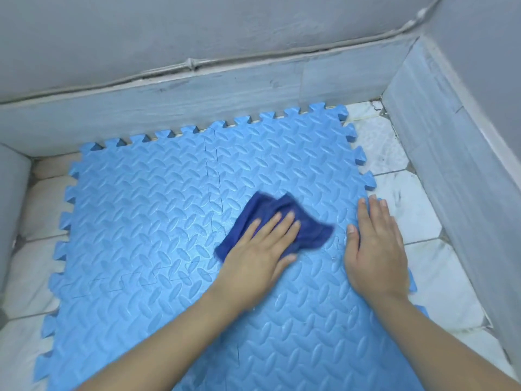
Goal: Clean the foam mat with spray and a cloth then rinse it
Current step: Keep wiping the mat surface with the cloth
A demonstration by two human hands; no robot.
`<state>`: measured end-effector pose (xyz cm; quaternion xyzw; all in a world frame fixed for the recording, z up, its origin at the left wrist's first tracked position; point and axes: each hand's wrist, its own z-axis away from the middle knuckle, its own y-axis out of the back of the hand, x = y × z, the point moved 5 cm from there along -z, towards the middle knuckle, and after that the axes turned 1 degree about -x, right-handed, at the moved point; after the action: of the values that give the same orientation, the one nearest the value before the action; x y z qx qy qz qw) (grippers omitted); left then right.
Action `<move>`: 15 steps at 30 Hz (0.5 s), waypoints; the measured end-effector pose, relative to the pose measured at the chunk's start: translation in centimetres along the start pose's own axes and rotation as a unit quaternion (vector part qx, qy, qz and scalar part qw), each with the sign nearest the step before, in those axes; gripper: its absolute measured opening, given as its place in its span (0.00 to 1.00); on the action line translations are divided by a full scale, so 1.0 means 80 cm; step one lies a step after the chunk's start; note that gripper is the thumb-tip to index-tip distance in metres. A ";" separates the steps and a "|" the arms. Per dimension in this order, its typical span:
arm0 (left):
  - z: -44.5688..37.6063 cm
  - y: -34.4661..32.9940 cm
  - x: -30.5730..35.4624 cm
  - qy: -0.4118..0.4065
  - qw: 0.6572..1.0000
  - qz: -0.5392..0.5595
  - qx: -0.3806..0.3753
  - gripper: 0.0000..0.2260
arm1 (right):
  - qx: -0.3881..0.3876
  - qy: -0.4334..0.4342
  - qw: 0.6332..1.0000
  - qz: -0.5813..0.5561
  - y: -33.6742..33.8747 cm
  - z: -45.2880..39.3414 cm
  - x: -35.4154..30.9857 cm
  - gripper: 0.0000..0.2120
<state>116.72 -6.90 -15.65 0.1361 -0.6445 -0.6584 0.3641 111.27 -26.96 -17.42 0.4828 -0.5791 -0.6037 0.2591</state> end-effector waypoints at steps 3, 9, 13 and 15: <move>0.042 -0.002 -0.027 0.041 0.998 -0.044 0.023 0.25 | 0.004 -0.002 1.000 0.004 0.000 0.000 0.000 0.26; -0.140 0.026 -0.036 0.164 0.985 -0.005 0.052 0.24 | -0.013 -0.002 1.000 -0.009 -0.001 0.000 -0.001 0.26; -0.149 0.021 -0.021 0.155 0.987 -0.013 0.040 0.24 | -0.023 0.011 1.000 -0.008 0.002 -0.003 -0.001 0.27; -0.097 0.011 -0.018 0.130 0.991 -0.017 0.040 0.25 | -0.021 0.015 1.000 -0.011 0.003 -0.003 0.000 0.27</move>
<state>123.01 -11.72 -16.28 0.2461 -0.6151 -0.6147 0.4281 111.45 -27.11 -17.14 0.4926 -0.5570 -0.6110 0.2716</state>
